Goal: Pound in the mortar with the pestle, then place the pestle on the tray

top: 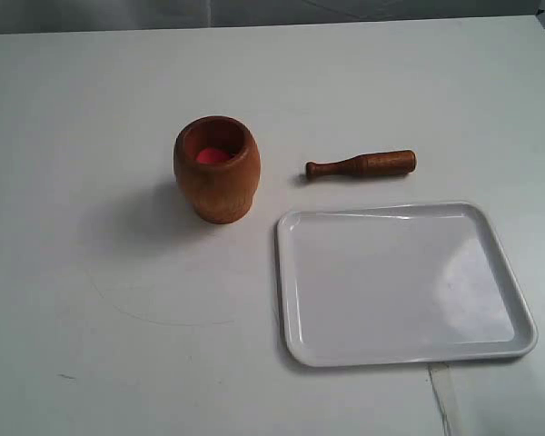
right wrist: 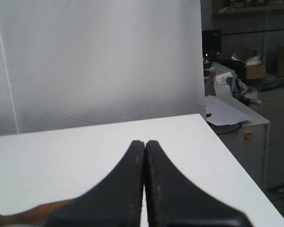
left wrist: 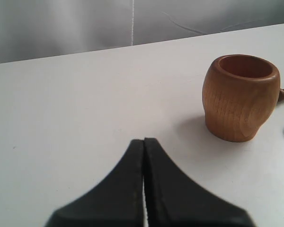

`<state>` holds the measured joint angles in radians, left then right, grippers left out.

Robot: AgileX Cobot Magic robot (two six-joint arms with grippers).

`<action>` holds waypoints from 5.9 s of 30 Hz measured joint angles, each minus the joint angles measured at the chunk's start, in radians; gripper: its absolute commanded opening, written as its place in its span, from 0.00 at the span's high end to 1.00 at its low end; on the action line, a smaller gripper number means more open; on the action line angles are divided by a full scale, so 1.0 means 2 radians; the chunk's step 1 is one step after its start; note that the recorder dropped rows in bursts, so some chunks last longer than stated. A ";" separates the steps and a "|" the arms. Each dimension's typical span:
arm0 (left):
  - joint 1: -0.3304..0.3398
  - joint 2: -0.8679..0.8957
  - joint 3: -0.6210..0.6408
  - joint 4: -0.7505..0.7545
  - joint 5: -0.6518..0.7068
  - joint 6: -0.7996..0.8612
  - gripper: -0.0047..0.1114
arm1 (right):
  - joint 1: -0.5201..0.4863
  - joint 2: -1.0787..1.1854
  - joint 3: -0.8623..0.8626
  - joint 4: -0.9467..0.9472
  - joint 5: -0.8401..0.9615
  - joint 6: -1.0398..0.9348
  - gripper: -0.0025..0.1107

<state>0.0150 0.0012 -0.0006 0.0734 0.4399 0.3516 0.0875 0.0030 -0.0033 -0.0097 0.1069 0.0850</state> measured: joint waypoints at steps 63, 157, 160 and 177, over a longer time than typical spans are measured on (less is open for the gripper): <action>0.000 0.000 0.000 0.000 0.000 0.000 0.96 | 0.245 1.036 -0.740 0.040 0.352 -0.465 0.96; 0.000 0.000 0.000 0.000 0.000 0.000 0.96 | 0.449 0.944 -0.384 0.046 -0.649 -0.094 0.98; 0.000 0.000 0.000 0.000 0.000 0.000 0.96 | 0.449 0.968 -0.397 0.051 -0.654 -0.094 0.98; 0.000 0.000 0.000 0.000 0.000 0.000 0.96 | 0.449 0.997 -0.402 0.089 -0.660 -0.106 0.98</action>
<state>0.0150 0.0012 -0.0006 0.0734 0.4399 0.3516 0.9864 1.9978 -0.8067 0.1681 -1.2121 -0.1279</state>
